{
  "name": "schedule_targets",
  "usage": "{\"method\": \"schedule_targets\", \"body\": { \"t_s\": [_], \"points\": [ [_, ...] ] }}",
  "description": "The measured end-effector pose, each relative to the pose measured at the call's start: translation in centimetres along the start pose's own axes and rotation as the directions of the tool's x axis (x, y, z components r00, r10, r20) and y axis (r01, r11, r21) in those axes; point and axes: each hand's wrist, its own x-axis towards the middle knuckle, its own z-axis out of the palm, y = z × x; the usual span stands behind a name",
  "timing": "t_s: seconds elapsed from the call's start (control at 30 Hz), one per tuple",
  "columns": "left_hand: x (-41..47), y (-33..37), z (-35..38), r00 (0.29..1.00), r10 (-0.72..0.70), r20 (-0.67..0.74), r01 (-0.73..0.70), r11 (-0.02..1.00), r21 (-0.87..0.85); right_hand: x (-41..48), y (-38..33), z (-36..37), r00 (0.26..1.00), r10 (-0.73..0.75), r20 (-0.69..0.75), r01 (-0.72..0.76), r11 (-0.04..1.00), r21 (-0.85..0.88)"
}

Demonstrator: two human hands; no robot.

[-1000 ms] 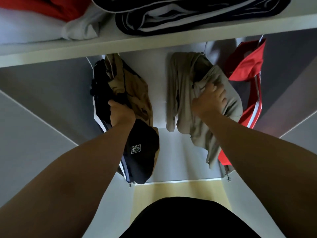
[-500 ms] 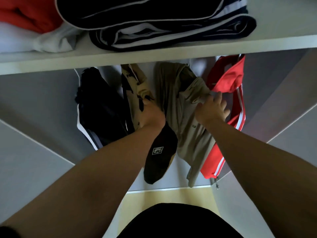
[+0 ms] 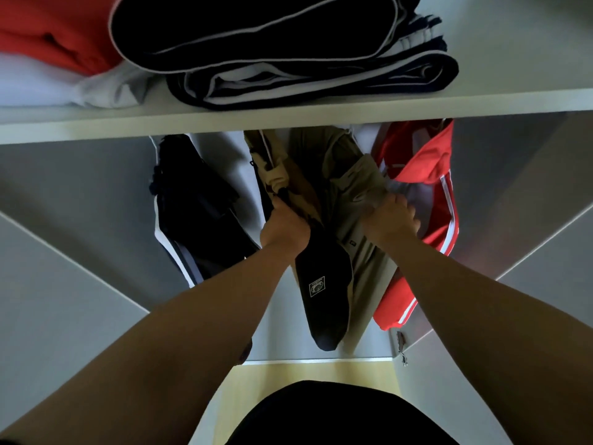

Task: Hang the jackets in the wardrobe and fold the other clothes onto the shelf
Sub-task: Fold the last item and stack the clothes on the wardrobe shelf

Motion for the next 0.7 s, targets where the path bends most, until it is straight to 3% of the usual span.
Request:
{"method": "schedule_targets", "body": {
  "t_s": [0.2,0.37,0.43,0.57,0.7],
  "points": [
    [-2.5,-0.9,-3.0,0.978,0.157,0.140,-0.182,0.965,0.190,-2.4,-2.5,-0.3,0.991,0.007,-0.137,0.021,0.980,0.199],
    [-4.2,-2.4,-6.3,0.946,0.291,0.141,-0.304,0.949,0.080,-6.7,-4.7,-0.6,0.977,0.051,-0.206,0.046,0.897,0.441],
    [-5.0,-3.3,-7.2,0.936,0.320,0.143,-0.329,0.944,0.040,-8.5,-5.6,-0.7,0.985,0.055,-0.166,0.032,0.876,0.482],
    [-8.4,-5.6,-9.0,0.920,0.376,0.107,-0.377,0.926,-0.015,-12.7,-7.6,-1.6,0.995,0.032,-0.097,0.022,0.860,0.511],
    [-13.4,-8.6,-11.5,0.921,0.389,-0.023,-0.389,0.916,-0.095,-18.0,-9.9,-2.5,0.989,-0.122,-0.084,0.147,0.885,0.441]
  ]
}}
